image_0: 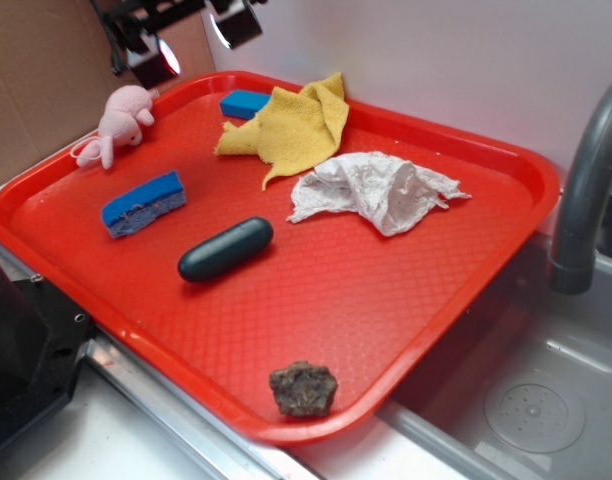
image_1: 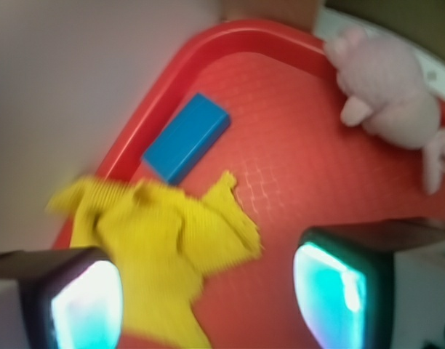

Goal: Grab the blue block.

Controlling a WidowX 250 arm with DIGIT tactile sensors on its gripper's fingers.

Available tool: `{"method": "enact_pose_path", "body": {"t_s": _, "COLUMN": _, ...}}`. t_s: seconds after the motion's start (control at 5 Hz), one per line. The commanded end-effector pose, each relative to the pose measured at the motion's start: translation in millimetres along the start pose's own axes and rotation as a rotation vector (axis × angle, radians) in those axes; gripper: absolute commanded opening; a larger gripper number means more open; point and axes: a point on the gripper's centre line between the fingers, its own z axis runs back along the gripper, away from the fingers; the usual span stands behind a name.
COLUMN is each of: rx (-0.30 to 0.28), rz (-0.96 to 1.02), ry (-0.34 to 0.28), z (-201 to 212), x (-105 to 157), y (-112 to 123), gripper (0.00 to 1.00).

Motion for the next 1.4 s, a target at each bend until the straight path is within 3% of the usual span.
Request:
{"method": "enact_pose_path", "body": {"t_s": 0.0, "rx": 0.164, "rz": 0.182, "ry": -0.118, "z": -33.4, "x": 42.7, "y": -2.9, "gripper": 1.00}}
{"method": "enact_pose_path", "body": {"t_s": 0.4, "rx": 0.216, "rz": 0.192, "ry": -0.106, "z": -59.9, "x": 52.1, "y": -6.2, "gripper": 1.00}}
{"method": "enact_pose_path", "body": {"t_s": 0.6, "rx": 0.249, "rz": 0.187, "ry": -0.055, "z": -77.3, "x": 51.7, "y": 6.6, "gripper": 1.00}}
{"method": "enact_pose_path", "body": {"t_s": 0.8, "rx": 0.247, "rz": 0.146, "ry": 0.055, "z": -74.5, "x": 41.6, "y": 25.7, "gripper": 0.00}}
{"method": "enact_pose_path", "body": {"t_s": 1.0, "rx": 0.152, "rz": -0.001, "ry": 0.229, "z": -31.2, "x": 24.7, "y": 56.2, "gripper": 0.00}}
{"method": "enact_pose_path", "body": {"t_s": 1.2, "rx": 0.247, "rz": -0.138, "ry": 0.193, "z": 16.8, "x": 11.1, "y": 64.9, "gripper": 0.00}}
